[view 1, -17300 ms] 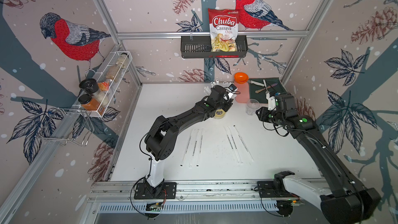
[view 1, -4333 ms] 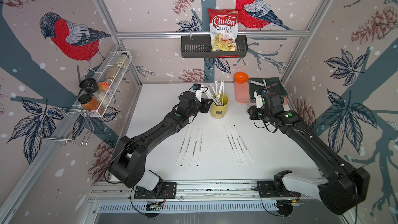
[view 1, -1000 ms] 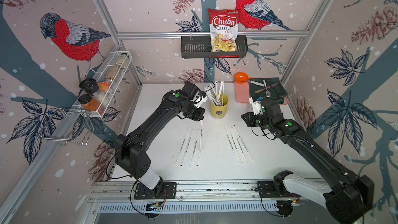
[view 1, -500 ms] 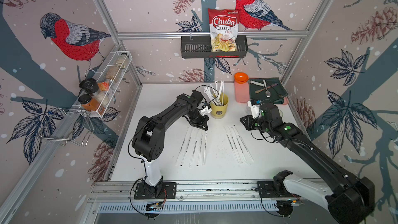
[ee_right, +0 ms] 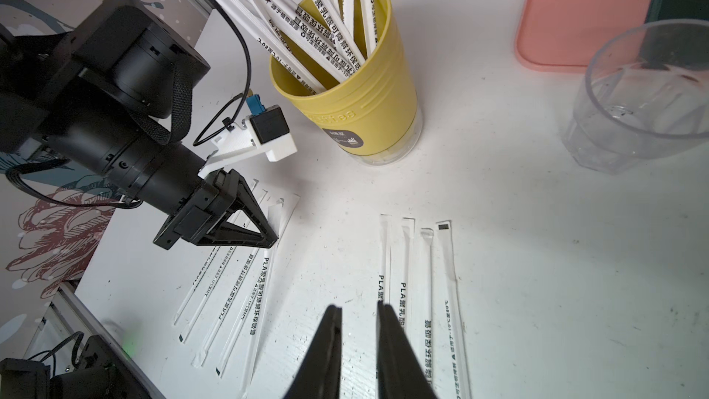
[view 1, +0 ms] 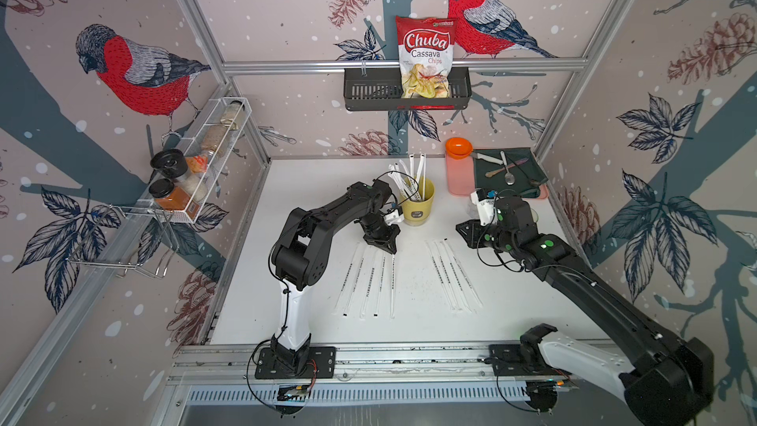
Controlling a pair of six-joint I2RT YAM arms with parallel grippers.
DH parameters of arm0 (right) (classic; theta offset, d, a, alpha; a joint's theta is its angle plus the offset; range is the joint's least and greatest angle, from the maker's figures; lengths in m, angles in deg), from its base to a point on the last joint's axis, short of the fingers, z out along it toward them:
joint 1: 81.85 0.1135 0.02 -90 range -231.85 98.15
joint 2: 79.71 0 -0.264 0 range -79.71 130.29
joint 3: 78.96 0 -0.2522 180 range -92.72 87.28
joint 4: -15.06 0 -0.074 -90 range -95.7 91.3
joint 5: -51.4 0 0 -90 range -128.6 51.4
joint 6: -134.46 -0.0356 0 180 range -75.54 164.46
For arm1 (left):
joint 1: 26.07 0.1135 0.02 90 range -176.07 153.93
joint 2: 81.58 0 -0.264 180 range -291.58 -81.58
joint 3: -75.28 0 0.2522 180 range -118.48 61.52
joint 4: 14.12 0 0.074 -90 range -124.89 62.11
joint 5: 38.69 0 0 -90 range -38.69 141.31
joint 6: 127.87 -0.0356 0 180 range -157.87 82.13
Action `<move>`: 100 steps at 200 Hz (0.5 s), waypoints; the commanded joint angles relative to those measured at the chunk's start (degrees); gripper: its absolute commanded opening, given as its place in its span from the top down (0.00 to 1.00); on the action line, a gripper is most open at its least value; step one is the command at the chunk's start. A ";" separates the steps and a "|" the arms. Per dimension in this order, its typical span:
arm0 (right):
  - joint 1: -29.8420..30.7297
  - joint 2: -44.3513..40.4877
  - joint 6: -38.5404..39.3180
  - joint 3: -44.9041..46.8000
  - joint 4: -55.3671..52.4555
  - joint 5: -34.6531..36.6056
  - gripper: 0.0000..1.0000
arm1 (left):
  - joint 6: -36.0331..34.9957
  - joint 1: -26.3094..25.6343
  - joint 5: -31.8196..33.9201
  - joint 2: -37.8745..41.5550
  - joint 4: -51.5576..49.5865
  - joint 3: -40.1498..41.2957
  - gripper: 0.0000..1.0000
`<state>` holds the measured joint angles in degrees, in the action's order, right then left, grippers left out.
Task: Take the straws out of the storage container
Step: Place the straw at the center of the board.
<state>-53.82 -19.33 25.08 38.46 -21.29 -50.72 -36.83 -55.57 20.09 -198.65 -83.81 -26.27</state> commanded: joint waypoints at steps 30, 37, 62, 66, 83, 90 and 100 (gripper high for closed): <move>-0.05 0.26 0.59 0.26 1.67 -0.70 0.78 | -1.81 -0.07 2.53 -2.77 0.03 -1.13 1.00; -0.02 0.26 0.61 0.22 1.61 -0.71 0.78 | -1.89 -0.09 2.64 -3.17 -0.11 -1.51 1.00; -0.07 0.26 0.80 0.14 1.34 -0.47 0.78 | -2.09 -0.10 3.31 -4.07 -0.32 -2.27 0.99; -0.07 0.20 0.75 0.19 1.31 -0.49 0.78 | -2.05 -0.10 3.48 -4.19 -0.41 -2.35 0.98; -0.16 0.08 0.68 0.49 1.49 -0.36 0.78 | -2.09 -0.11 3.59 -4.56 -0.36 -2.48 0.96; -0.16 0.13 0.68 0.50 1.45 -0.47 0.78 | -2.09 -0.12 3.78 -4.65 -0.41 -2.60 0.96; -0.14 0.18 0.71 0.48 1.41 -0.52 0.78 | -2.01 -0.03 4.38 -4.61 -0.46 -2.59 0.93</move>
<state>-53.88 -19.11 25.08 38.88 -21.09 -50.91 -37.94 -55.57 22.93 -203.05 -83.87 -28.30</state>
